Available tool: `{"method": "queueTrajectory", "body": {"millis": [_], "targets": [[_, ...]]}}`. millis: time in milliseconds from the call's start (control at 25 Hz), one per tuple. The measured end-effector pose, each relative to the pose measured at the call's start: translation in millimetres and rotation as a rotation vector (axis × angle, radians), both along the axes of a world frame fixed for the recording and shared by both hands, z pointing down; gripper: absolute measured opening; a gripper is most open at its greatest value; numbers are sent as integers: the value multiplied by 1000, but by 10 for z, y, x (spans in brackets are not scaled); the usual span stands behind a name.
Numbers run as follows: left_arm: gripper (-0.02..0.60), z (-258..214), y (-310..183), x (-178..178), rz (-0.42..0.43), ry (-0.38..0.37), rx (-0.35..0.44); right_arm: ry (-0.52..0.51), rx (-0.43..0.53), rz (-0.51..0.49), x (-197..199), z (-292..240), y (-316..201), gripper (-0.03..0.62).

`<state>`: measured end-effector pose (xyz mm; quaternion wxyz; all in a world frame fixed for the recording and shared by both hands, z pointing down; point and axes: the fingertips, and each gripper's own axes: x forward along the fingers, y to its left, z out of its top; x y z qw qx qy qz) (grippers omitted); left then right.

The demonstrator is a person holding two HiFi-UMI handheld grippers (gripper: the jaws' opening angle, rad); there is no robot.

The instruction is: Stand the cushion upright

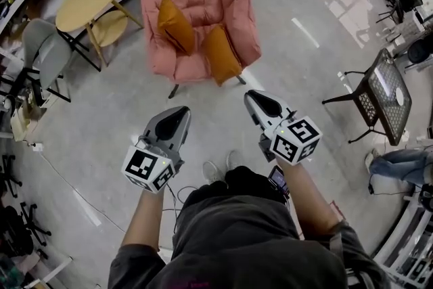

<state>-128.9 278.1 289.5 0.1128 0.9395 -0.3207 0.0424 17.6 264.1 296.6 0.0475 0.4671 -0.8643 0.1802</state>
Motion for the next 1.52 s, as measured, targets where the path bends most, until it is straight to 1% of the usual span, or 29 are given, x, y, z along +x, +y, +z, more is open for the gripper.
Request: {"method": "queueTrajectory", "body": {"millis": [280, 600, 640, 680, 800, 1080, 1200, 1320, 1520], "targets": [[11, 97, -379, 76, 28, -10, -7, -3, -21, 23, 64, 166, -408, 15], [11, 298, -1071, 330, 37, -31, -33, -16, -62, 12, 208, 489, -1155, 20], [11, 344, -1177, 368, 37, -36, -40, -17, -71, 11, 238, 546, -1259, 62], [11, 394, -1283, 407, 35, -41, -48, -18, -82, 10, 273, 608, -1359, 90], [11, 539, -1617, 517, 23, -58, -75, -29, -115, 8, 400, 788, -1660, 94], [16, 798, -2226, 693, -17, -117, -132, -13, -218, 15, 763, 1289, -2251, 154], [35, 940, -2423, 737, -32, -136, -154, -12, -268, 28, 889, 1549, -2401, 174], [54, 1085, -2586, 758, -42, -142, -178, -4, -321, 41, 935, 1864, -2493, 184], [69, 1288, -2672, 823, -29, -158, -197, -12, -409, 95, 1030, 2419, -2501, 220]]}}
